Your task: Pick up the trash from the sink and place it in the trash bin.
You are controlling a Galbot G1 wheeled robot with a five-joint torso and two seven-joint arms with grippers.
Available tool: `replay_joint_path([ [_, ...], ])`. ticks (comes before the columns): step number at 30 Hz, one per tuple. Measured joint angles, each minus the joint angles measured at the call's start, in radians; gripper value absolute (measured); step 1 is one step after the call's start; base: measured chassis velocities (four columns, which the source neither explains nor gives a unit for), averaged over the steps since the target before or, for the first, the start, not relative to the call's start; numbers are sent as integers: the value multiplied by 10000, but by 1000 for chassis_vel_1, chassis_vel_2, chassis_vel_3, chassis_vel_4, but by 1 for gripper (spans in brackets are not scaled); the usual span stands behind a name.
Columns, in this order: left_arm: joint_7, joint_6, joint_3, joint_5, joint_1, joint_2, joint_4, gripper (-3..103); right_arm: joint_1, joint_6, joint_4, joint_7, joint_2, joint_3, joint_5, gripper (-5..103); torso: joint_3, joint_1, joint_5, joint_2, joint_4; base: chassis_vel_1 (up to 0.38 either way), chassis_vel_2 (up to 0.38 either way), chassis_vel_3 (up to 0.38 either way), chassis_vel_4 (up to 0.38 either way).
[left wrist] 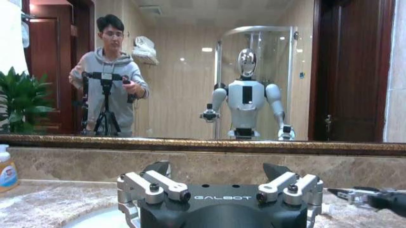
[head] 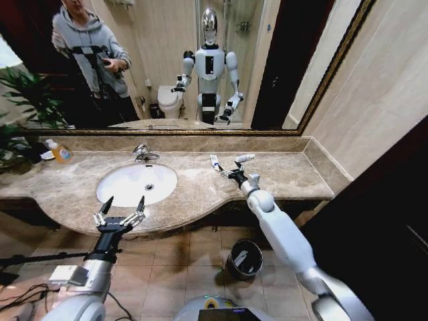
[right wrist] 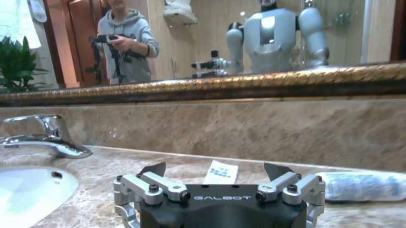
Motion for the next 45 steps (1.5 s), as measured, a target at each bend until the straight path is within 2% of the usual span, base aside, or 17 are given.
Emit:
replay_joint_path([
  [12, 0, 0, 0, 0, 0, 0, 0, 100, 801, 373, -1505, -26, 813, -371, -397, 100, -1, -1, -1, 1, 0, 0, 0, 0, 0],
  [19, 0, 0, 0, 0, 0, 0, 0, 100, 1427, 686, -2963, -267, 1272, -450, -787, 100, -1, -1, -1, 1, 0, 0, 0, 0, 0],
  [22, 1, 0, 1, 0, 0, 0, 0, 100, 1508, 739, -3230, -256, 1386, -465, -825, 103, -1, -1, -1, 1, 0, 0, 0, 0, 0],
  [23, 0, 0, 0, 0, 0, 0, 0, 100, 1558, 790, -3458, -233, 1487, -459, -888, 96, -1, -1, -1, 1, 0, 0, 0, 0, 0],
  [26, 0, 0, 0, 0, 0, 0, 0, 100, 1576, 895, -3671, -230, 1562, -425, -1003, 92, 0, -1, 1, 1, 1, 0, 0, 0, 0],
  [28, 0, 0, 0, 0, 0, 0, 0, 100, 1587, 1008, -3805, -214, 1602, -382, -1038, 82, -1, -1, 0, 1, -1, 0, 0, 0, 0],
  [29, 0, 0, 0, 0, 0, 0, 0, 100, 1587, 1008, -3805, -214, 1602, -382, -1038, 82, -1, -1, 0, 1, -1, 0, 0, 0, 0],
  [32, 0, 0, 0, 0, 0, 0, 0, 100, 1577, 1041, -3808, -205, 1608, -322, -1039, 65, -1, -1, 1, 1, 0, 0, 0, 0, 0],
  [34, 0, 0, 0, 0, 0, 0, 0, 100, 1568, 1042, -3805, -203, 1610, -306, -1039, 65, -1, -1, 2, 1, 0, 0, 0, 0, 0],
  [35, 0, 0, 0, 0, 0, 0, 0, 100, 1545, 1045, -3800, -200, 1613, -284, -1039, 60, -1, -1, 2, 1, 0, 0, 0, 0, 0],
  [36, 0, 0, 0, 0, 0, 0, 0, 100, 1520, 1047, -3786, -200, 1609, -268, -1039, 48, -1, -1, 1, 1, 0, 0, 0, 0, 0],
  [39, 0, 0, 0, 0, 0, 0, 0, 100, 1468, 1058, -3769, -198, 1585, -238, -1039, 44, -1, -1, 2, 1, 0, 0, 0, 0, 0],
  [40, 0, 0, 0, 0, 0, 0, 0, 100, 1447, 1079, -3770, -192, 1579, -214, -1038, 38, -1, -1, 2, 1, 0, 0, 0, 0, 0],
  [41, 0, 0, 0, 0, 0, 0, 0, 100, 1447, 1079, -3770, -192, 1579, -214, -1038, 38, -1, -1, 2, 1, 0, 0, 0, 0, 0],
  [44, 0, 0, 0, 0, 0, 0, 0, 100, 1372, 1123, -3745, -186, 1508, -163, -1017, 27, -2, -1, 3, 2, 1, 0, 0, 0, 0],
  [45, 0, 0, 0, 0, 0, 0, 0, 100, 1372, 1123, -3745, -186, 1508, -163, -1017, 27, -2, -1, 3, 2, 1, 0, 0, 0, 0],
])
